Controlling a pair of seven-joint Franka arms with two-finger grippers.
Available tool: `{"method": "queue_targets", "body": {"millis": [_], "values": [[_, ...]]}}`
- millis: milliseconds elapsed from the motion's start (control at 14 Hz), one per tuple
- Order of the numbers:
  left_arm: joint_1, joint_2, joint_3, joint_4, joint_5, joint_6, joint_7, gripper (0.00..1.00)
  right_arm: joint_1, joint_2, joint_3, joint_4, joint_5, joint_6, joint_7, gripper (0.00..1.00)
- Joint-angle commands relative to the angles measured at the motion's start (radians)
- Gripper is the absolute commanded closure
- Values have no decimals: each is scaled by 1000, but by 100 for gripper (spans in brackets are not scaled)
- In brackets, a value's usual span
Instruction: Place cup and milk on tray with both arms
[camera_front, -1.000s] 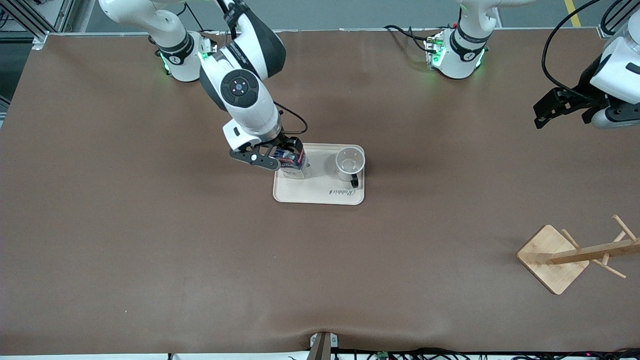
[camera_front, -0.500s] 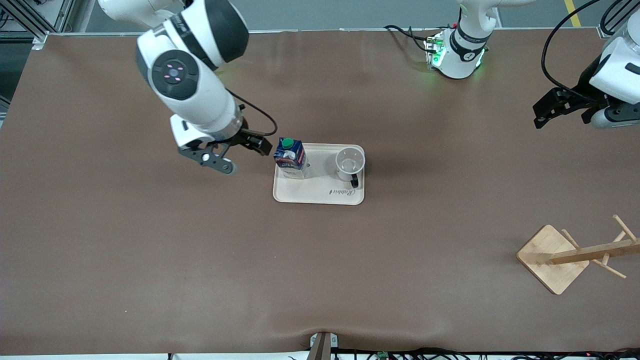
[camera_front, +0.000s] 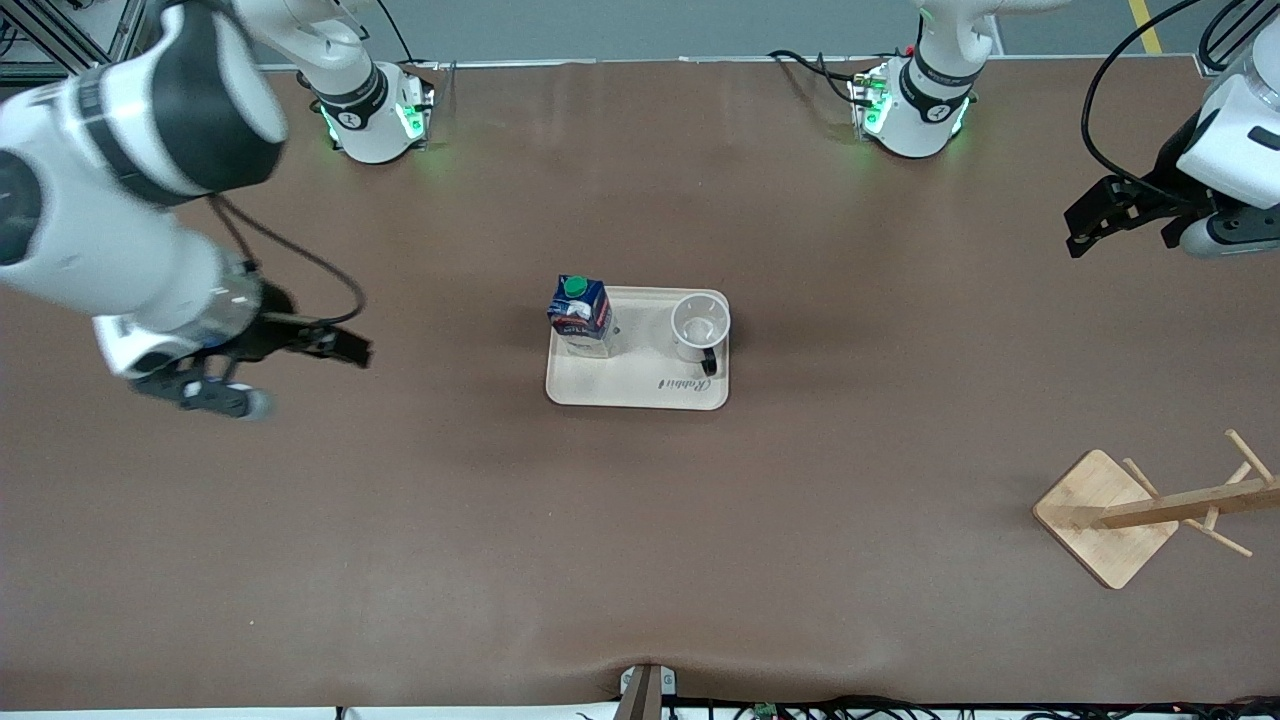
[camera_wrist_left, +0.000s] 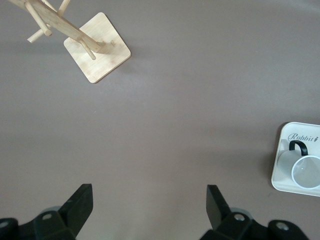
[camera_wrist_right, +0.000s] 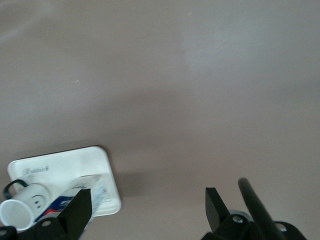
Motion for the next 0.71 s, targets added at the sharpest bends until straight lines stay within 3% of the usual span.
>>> {"method": "queue_targets", "body": {"millis": [0,286,643], "values": [[0,-6,2,-6,-16,9,3,0,-105,-8,21,-10,-30,0,-195,0],[0,-6,1,-4,-16,11,3,0,-197,-5,23,-49,-28,31,-299,0],[0,-6,1,-3,-16,11,3,0,-217,-8,23,-43,-30,34,-348,0]]}}
